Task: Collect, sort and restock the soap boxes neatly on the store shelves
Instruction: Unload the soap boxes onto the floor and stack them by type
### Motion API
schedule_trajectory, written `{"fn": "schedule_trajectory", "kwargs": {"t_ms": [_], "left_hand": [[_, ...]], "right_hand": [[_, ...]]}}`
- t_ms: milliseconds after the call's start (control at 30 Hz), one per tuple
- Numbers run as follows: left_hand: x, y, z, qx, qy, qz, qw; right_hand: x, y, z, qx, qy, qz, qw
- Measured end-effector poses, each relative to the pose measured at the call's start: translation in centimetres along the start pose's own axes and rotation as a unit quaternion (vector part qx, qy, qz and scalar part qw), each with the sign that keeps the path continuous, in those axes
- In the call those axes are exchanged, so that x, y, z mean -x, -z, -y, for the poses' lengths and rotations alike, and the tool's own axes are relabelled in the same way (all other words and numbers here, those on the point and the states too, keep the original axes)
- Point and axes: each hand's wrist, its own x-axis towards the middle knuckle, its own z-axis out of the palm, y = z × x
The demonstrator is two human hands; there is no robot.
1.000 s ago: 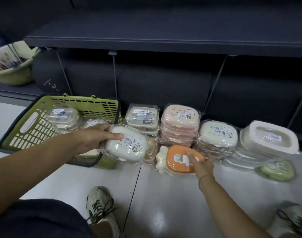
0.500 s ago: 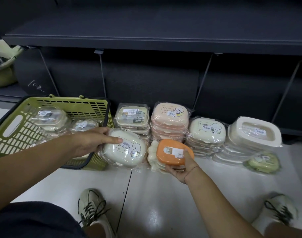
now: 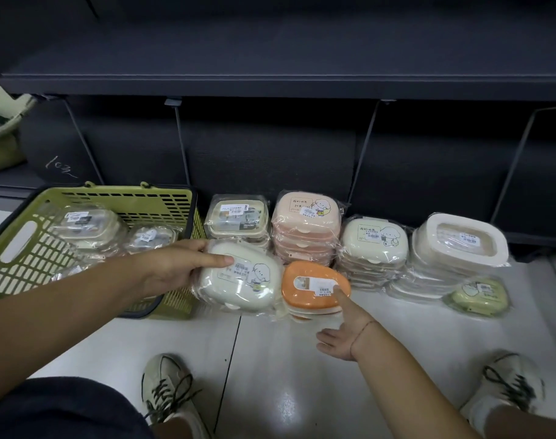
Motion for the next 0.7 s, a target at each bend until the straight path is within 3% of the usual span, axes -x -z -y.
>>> {"fn": "schedule_trajectory", "kwargs": {"t_ms": [200,300,367,400,467,500,533,600,700], "left_hand": [[-2.0,-7.3,-3.5,0.092,-0.022,0.044,0.995],[-4.0,-12.2,-5.7,0.109,-0.055,0.073,0.99],[-5.7,-14.3,-6.7,0.011,-0.121,0.009,0.993],[-6.7,-14.8,-6.9,-0.104,-0.175,-0.058,0.977],[-8.8,-14.8,-6.5,-0.388,-0.267,-0.175,0.864],[-9.8,-14.5,-6.0,-0.483,-0.273,-0.18,0.813],[-10.7,-14.2,-5.4,-0.543,-0.254,-0.161,0.784],[-12.0,-13.8,-3.8,-0.602,-0.21,-0.126,0.76],[-12.8,-13.9,-2.7,-0.61,-0.214,-0.131,0.752]], "right_hand": [[7.7,2.4,3.7,0.065,0.163,0.144,0.974],[8.3,3.5,5.8,0.018,0.255,0.109,0.961],[7.8,4.3,7.0,-0.031,0.304,0.056,0.95],[7.7,4.7,7.5,-0.051,0.321,0.034,0.945],[7.3,5.2,8.5,-0.083,0.351,-0.019,0.933],[7.0,5.4,8.9,-0.094,0.365,-0.052,0.925],[6.6,5.5,9.3,-0.098,0.379,-0.082,0.916],[5.9,5.4,10.0,-0.092,0.406,-0.126,0.9],[4.3,4.9,10.5,-0.042,0.427,-0.179,0.885]]}}
